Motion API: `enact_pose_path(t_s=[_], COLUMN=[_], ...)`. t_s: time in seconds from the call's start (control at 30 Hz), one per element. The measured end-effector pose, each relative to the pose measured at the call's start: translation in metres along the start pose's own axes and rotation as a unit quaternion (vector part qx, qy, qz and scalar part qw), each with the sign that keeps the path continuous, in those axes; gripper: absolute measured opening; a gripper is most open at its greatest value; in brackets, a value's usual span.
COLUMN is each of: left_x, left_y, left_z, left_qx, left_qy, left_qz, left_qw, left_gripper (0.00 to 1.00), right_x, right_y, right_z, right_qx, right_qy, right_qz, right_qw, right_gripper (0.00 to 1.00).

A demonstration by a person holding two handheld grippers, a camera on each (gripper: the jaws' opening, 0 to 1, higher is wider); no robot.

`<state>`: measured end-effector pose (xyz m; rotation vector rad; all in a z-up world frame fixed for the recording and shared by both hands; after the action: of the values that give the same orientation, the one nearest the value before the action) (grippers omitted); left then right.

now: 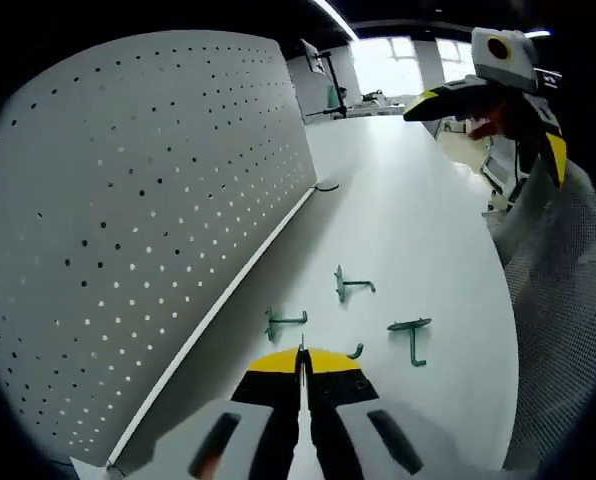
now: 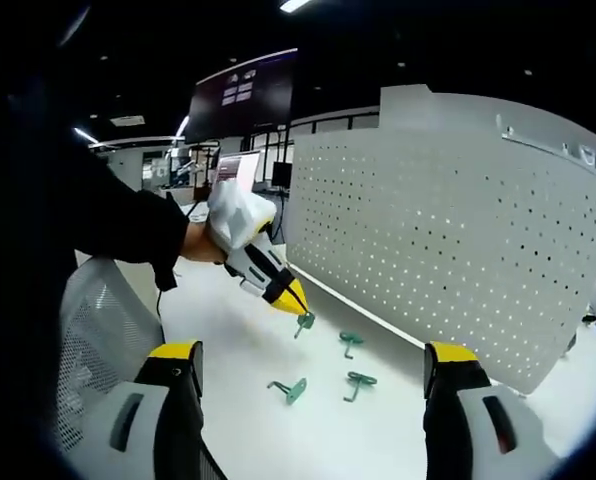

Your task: Insert the hook assembly into the mounting plate slot until the hook locks in place.

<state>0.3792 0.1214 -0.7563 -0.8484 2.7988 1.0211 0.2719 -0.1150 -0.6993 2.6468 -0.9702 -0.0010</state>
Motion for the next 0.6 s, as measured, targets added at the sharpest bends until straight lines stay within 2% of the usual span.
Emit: enact_pose_path(t_s=[0.4, 0.6], left_x=[0.011, 0.014], left_y=[0.016, 0.024], left_z=[-0.022, -0.034], left_qx=[0.053, 0.082], left_qy=[0.087, 0.146], left_qz=[0.003, 0.004], left_qw=[0.9948, 0.9858], left_gripper=[0.01, 0.01], right_x=[0.001, 0.003], right_y=[0.003, 0.005], right_z=[-0.010, -0.017], right_qx=[0.018, 0.032], right_qy=[0.009, 0.007], right_qz=[0.012, 0.023], right_qw=[0.9997, 0.9992], right_gripper=[0.82, 0.75])
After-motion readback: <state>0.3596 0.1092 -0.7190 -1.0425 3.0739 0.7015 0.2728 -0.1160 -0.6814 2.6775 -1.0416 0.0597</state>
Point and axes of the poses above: the point that each gripper's makers call its tool centre point, and the gripper's own axes: y roughly backward along the fingers, x roughly to its right, z roughly out of its underside, the point moved 9 cm from there along y, roughly backward along the fingers
